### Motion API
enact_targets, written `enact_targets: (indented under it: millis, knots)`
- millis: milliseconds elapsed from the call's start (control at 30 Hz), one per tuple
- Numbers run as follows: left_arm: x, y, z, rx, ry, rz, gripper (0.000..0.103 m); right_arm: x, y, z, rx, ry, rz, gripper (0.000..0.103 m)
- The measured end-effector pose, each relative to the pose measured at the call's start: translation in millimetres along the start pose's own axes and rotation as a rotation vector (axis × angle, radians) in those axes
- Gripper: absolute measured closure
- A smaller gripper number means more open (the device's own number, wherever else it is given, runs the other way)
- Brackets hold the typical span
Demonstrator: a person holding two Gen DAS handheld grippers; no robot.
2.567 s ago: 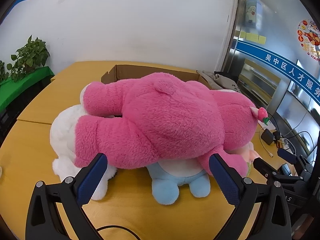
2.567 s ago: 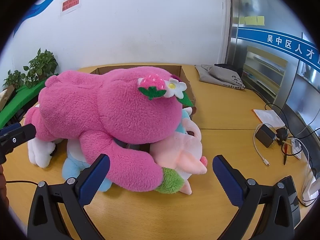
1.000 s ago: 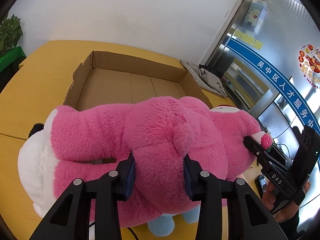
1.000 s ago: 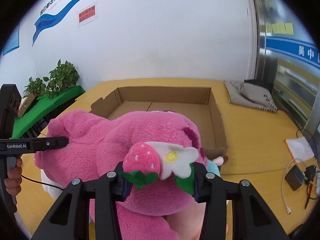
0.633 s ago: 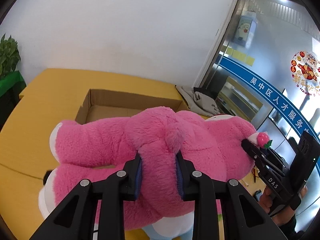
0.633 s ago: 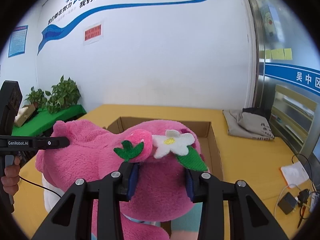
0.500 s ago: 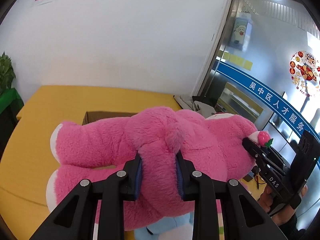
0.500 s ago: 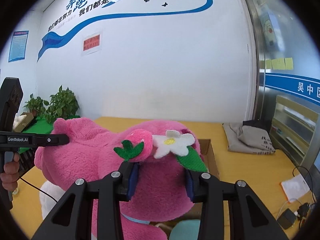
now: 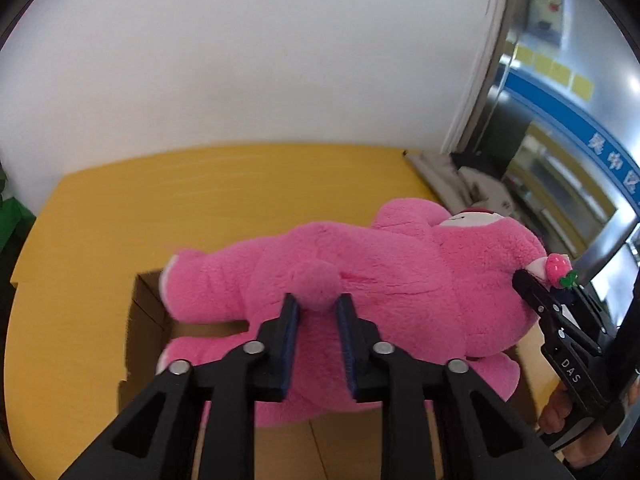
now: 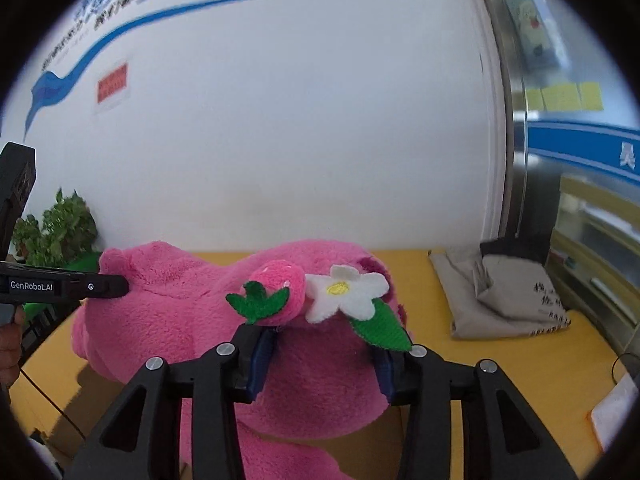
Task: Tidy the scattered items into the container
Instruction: 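Carry the pink bear into the box and open both grippers, then withdraw both grippers from the box toward the remaining plush toys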
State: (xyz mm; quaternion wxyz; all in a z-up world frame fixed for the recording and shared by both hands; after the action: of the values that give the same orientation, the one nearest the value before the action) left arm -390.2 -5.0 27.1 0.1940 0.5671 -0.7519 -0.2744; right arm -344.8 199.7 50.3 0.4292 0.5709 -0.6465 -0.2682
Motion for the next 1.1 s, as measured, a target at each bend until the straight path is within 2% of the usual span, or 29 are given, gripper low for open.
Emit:
enact_targets:
  millis: [67, 100, 133, 200, 233, 267, 300, 333, 433, 500, 567, 667, 800, 867, 967, 1100]
  knots:
    - [2, -20, 46, 0.110, -0.010, -0.019, 0.088, -11, -29, 46, 0.170, -0.069, -0.008, 0.059]
    - [2, -27, 57, 0.130, -0.023, -0.029, 0.088, -16, -41, 59, 0.226, -0.117, -0.023, 0.057]
    - [3, -31, 58, 0.121, -0.023, -0.037, 0.088, -20, -47, 65, 0.246, -0.151, -0.041, 0.055]
    - [7, -27, 45, 0.095, -0.031, -0.052, 0.084, -25, -40, 58, 0.234, -0.104, -0.008, 0.046]
    - [11, -25, 37, 0.087, -0.036, -0.061, 0.071, -27, -33, 50, 0.224, -0.091, 0.011, 0.042]
    - [15, -23, 25, 0.076, -0.039, -0.072, 0.060, -30, -27, 41, 0.214, -0.082, 0.035, 0.032]
    - [19, -22, 12, 0.059, -0.043, -0.084, 0.039, -32, -22, 33, 0.203, -0.072, 0.062, 0.024]
    - [23, -23, -2, 0.036, -0.043, -0.095, 0.025, -34, -17, 23, 0.192, -0.055, 0.087, 0.024]
    - [19, -33, -56, -0.038, 0.005, -0.095, 0.010, -34, -13, -18, 0.167, -0.019, 0.125, 0.023]
    - [13, -45, -94, -0.083, 0.047, -0.065, 0.000, -23, -20, -46, 0.147, -0.020, 0.092, 0.021]
    - [8, -68, -133, -0.126, 0.100, -0.043, 0.000, -10, -31, -73, 0.133, -0.016, 0.025, 0.021]
    - [-9, -90, -167, -0.147, 0.132, -0.013, 0.000, 10, -40, -98, 0.126, -0.021, -0.056, 0.021]
    - [-24, -130, -208, -0.193, 0.197, 0.017, 0.000, 27, -47, -135, 0.074, -0.057, -0.061, 0.021]
    - [-28, -155, -227, -0.222, 0.212, -0.014, 0.000, 33, -54, -155, 0.051, -0.076, -0.062, 0.021]
    - [-30, -188, -241, -0.230, 0.192, -0.076, 0.000, 40, -70, -177, 0.042, -0.100, -0.063, 0.021]
    - [-40, -211, -252, -0.244, 0.226, -0.095, 0.000, 44, -93, -192, 0.067, -0.090, -0.072, 0.021]
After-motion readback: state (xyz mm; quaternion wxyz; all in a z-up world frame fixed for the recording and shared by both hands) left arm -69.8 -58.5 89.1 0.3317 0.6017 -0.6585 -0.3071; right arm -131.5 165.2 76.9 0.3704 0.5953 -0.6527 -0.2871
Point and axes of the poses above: each gripper's, at about its wrist camera, not at the fingertips, and z roughly the way its jaws point, x to its left, y to its top, the point moved 3 cm from there along z, roughly the way its jaws point, and after that the axes turned 13 degrees about z, right-handed, at the moved point
